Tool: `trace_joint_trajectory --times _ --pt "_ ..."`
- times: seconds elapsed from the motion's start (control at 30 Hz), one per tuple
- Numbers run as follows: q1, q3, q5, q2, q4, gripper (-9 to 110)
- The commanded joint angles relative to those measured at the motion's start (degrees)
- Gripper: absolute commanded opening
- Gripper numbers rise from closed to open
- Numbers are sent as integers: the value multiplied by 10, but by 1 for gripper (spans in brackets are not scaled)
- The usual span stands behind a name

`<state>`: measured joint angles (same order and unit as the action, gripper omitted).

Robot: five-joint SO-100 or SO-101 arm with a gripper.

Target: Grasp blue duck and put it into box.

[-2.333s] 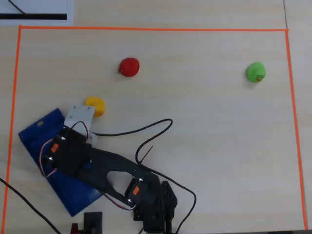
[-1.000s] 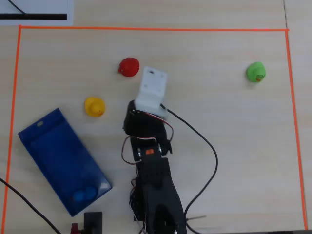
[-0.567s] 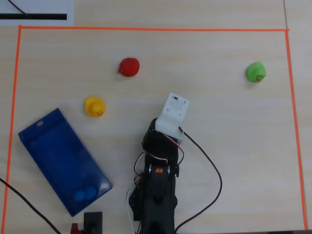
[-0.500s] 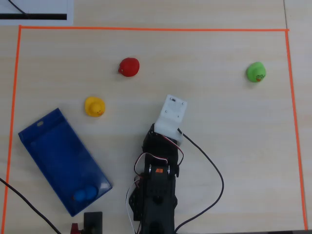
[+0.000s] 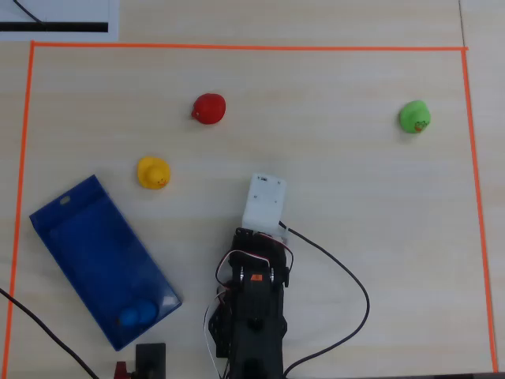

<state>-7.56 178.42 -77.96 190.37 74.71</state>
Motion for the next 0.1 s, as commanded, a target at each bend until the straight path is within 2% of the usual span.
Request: trace_joint_trajectory --times 0.0,0.07 --pt "3 -2 2 -7 8 1" --pt "3 -2 2 -7 8 1"
